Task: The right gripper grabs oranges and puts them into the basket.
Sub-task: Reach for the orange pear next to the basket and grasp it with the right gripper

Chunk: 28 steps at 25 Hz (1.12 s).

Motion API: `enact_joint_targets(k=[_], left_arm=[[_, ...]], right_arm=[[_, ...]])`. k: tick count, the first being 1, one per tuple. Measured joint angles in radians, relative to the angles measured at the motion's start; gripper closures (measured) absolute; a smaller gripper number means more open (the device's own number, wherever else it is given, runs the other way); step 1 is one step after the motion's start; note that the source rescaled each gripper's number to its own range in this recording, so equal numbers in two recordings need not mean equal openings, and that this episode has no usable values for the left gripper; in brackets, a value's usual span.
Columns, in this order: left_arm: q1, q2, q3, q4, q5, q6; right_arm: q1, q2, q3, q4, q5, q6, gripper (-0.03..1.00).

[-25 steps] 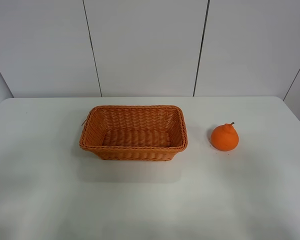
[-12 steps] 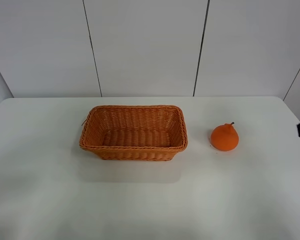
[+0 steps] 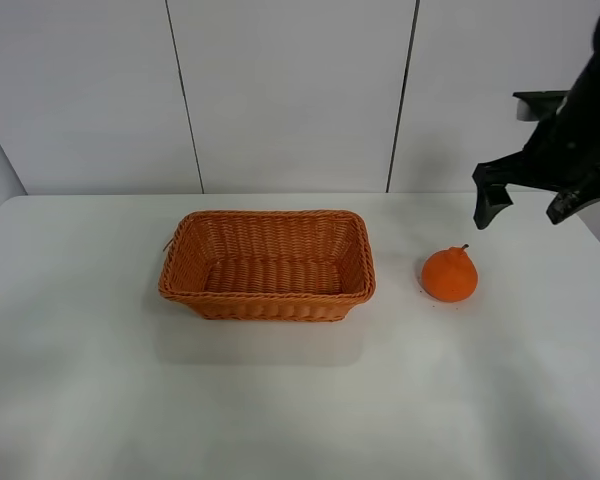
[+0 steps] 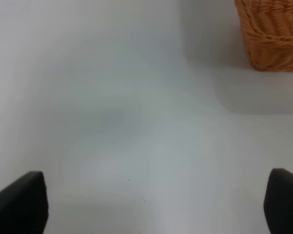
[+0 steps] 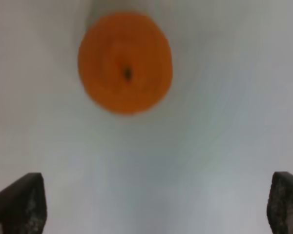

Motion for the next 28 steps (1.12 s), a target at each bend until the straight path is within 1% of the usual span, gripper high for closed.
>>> enact_joint_targets(k=[3,6,9,13,21,28], left_arm=[[0.000,0.000,0.000,0.000,0.000,0.000],[0.000,0.000,0.000,0.000,0.000,0.000],[0.000,0.000,0.000,0.000,0.000,0.000],[0.000,0.000,0.000,0.000,0.000,0.000],[0.000,0.000,0.000,0.000,0.000,0.000],[0.000,0.000,0.000,0.000,0.000,0.000]], right_arm=[[0.015,0.120,-0.110,0.008,0.023,-0.009,-0.03],[0.053,0.189,-0.163,0.012,0.019,-0.016,-0.03],[0.070,0.227,-0.169,0.021,0.016,-0.016,-0.03],[0.065,0.268,-0.169,0.009,0.007,-0.009,-0.03],[0.061,0.382,-0.169,-0.008,-0.076,-0.009,-0.03],[0.061,0.475,-0.169,-0.008,-0.109,-0.009,-0.03]])
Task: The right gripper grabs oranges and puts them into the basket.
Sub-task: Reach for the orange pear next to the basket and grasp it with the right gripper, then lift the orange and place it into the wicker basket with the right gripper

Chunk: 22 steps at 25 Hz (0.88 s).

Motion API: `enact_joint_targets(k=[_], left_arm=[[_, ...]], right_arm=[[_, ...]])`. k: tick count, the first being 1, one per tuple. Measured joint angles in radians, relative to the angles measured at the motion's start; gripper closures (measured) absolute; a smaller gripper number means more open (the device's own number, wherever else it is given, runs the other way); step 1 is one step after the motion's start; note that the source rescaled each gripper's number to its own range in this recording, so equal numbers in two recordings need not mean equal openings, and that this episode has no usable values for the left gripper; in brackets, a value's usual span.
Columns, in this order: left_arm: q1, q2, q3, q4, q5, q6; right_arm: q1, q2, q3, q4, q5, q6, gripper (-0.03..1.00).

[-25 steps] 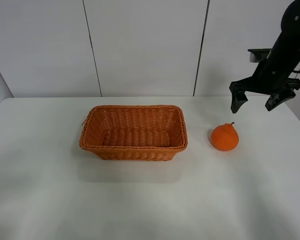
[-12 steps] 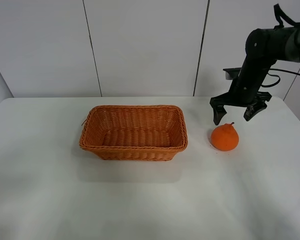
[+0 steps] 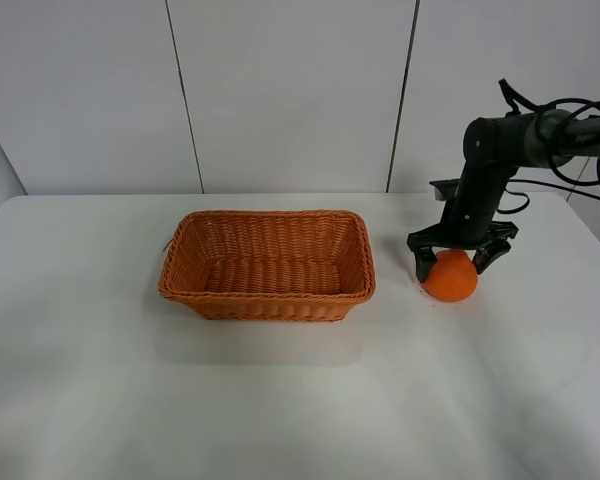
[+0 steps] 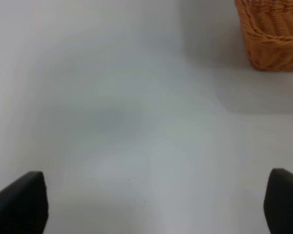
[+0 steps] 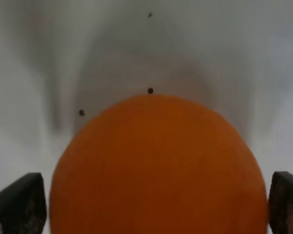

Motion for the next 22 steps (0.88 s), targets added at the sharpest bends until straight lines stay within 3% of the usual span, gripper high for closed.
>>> enact_joint_targets(k=[4,6,7,10,11,22], left_arm=[[0.000,0.000,0.000,0.000,0.000,0.000],[0.000,0.000,0.000,0.000,0.000,0.000],[0.000,0.000,0.000,0.000,0.000,0.000],[0.000,0.000,0.000,0.000,0.000,0.000],[0.000,0.000,0.000,0.000,0.000,0.000],[0.000,0.000,0.000,0.000,0.000,0.000]], right_arm=[[0.000,0.014,0.000,0.000,-0.004,0.000,-0.02],[0.000,0.014,0.000,0.000,-0.004,0.000,0.11],[0.000,0.014,0.000,0.000,-0.004,0.000,0.25],[0.000,0.014,-0.005,-0.010,0.005,0.000,0.83],[0.000,0.010,-0.008,-0.010,0.011,0.000,0.96],[0.000,-0.177,-0.006,-0.030,0.028,-0.008,0.97]])
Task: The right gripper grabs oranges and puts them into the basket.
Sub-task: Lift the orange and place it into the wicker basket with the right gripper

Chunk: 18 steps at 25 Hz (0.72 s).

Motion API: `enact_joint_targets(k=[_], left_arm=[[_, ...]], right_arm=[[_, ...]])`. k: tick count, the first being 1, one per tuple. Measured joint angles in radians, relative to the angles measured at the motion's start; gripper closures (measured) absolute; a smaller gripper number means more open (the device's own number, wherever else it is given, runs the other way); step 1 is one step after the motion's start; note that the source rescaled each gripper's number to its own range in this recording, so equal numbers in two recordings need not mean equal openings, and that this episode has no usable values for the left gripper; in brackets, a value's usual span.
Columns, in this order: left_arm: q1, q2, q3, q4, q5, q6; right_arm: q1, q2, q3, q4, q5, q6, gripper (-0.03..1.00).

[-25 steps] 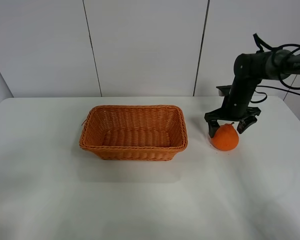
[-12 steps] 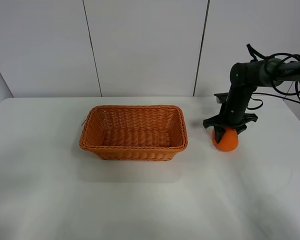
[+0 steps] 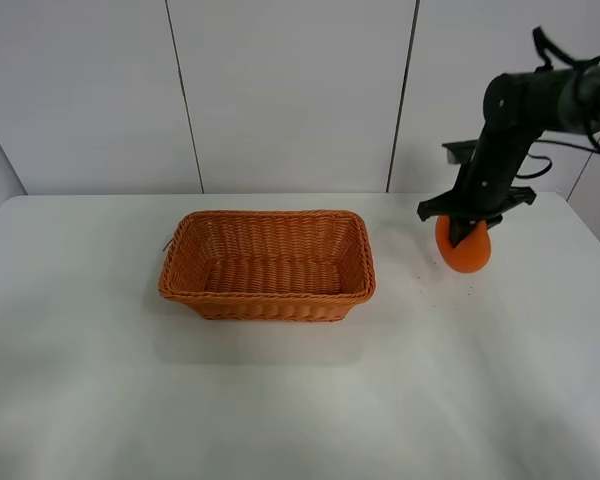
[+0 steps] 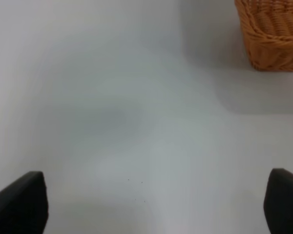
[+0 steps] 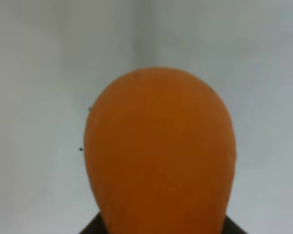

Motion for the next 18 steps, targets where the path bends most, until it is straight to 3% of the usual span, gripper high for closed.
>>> enact_joint_targets(k=[3,7,11,15,18], left_arm=[[0.000,0.000,0.000,0.000,0.000,0.000],[0.000,0.000,0.000,0.000,0.000,0.000],[0.000,0.000,0.000,0.000,0.000,0.000],[0.000,0.000,0.000,0.000,0.000,0.000],[0.000,0.000,0.000,0.000,0.000,0.000]], right_arm=[[0.000,-0.094,-0.017,-0.001,0.022,-0.002,0.97],[0.000,-0.136,-0.118,-0.003,0.129,-0.003,0.97],[0.013,-0.136,-0.187,0.002,0.156,-0.003,0.97],[0.104,-0.136,-0.234,0.006,0.158,-0.003,0.97],[0.221,-0.136,-0.250,0.012,0.158,-0.003,0.97]])
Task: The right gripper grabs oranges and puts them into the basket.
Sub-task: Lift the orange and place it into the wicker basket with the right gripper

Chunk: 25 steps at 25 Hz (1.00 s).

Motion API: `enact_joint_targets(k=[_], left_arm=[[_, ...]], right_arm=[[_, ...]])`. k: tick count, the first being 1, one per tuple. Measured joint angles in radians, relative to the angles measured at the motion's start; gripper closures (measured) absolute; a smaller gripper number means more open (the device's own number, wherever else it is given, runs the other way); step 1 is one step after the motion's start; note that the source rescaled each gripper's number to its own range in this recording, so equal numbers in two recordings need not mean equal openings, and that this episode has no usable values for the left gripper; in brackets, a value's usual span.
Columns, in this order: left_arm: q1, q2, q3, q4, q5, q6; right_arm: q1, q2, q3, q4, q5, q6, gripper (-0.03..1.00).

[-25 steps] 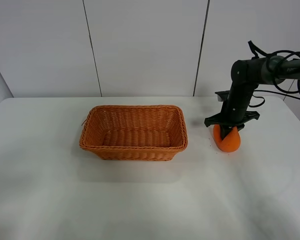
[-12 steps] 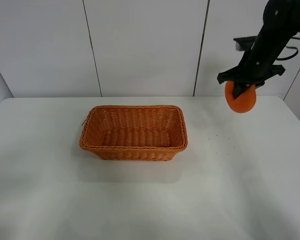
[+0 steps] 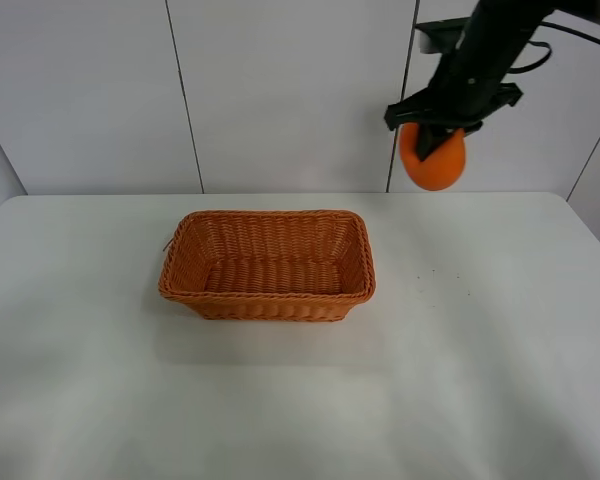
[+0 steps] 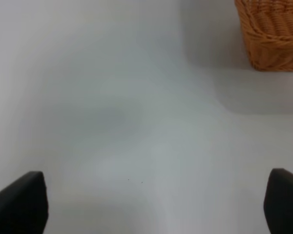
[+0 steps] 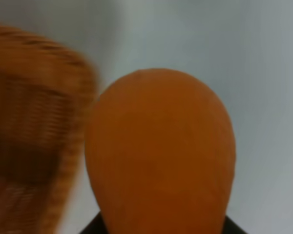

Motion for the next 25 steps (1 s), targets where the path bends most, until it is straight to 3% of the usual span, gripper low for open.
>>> enact_joint_targets(k=[5,10,16,21,23,25], left_arm=[[0.000,0.000,0.000,0.000,0.000,0.000],[0.000,0.000,0.000,0.000,0.000,0.000],[0.000,0.000,0.000,0.000,0.000,0.000],[0.000,0.000,0.000,0.000,0.000,0.000],[0.000,0.000,0.000,0.000,0.000,0.000],[0.000,0.000,0.000,0.000,0.000,0.000]], right_arm=[[0.177,0.010,-0.004,0.007,-0.041,0.011,0.97],[0.294,0.106,-0.007,0.007,-0.158,0.011,0.97],[0.317,0.293,-0.007,-0.005,-0.325,0.018,0.97],[0.316,0.380,-0.006,-0.005,-0.341,0.018,0.97],[0.316,0.381,-0.006,0.007,-0.341,0.019,0.82],[0.316,0.376,-0.006,0.007,-0.337,0.019,0.52]])
